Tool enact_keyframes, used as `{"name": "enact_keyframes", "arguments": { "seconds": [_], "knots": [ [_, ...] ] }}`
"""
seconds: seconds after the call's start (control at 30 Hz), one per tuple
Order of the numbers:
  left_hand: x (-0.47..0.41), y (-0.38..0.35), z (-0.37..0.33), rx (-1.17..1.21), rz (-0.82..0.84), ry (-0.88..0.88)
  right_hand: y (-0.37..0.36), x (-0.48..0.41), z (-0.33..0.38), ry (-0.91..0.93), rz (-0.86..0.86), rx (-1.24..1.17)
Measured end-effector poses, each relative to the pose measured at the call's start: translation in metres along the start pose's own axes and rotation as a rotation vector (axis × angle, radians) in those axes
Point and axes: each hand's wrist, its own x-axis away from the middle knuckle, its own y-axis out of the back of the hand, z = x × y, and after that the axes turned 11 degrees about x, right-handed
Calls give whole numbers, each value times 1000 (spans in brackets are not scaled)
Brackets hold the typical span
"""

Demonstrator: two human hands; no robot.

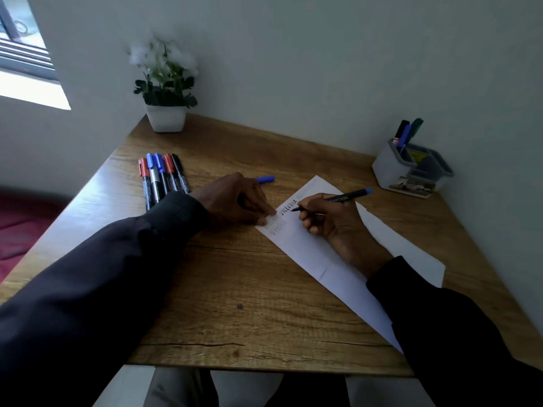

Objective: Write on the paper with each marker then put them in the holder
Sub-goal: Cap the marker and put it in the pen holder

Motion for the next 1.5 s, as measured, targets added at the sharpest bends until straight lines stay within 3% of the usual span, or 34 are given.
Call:
{"name": "enact_keyframes", "arguments": {
  "seconds": [0.07,0.23,0.33,0.53,0.6,0.77,1.03,1.5],
  "knots": [
    [0,0,1,-1,-90,-36,3,1,4,-23,42,-37],
    [-13,-1,3,-12,-513,-27,12,0,13,-65,87,-144],
    [-24,-3,4,-50,-606,44,17,7,24,-32,86,-218],
    [-35,-9,5,-149,-578,137,30,19,30,78,-36,-140],
    [-30,-9,4,-153,-557,109,34,23,26,133,-91,-105],
    [-4,-14,-6,8,-537,-67,43,36,17,204,-9,-160],
    [21,-30,-36,83,-507,-210,37,49,13,499,-77,66],
    [26,-38,-57,51,-473,-275,37,51,16,491,22,77]
  ]
}}
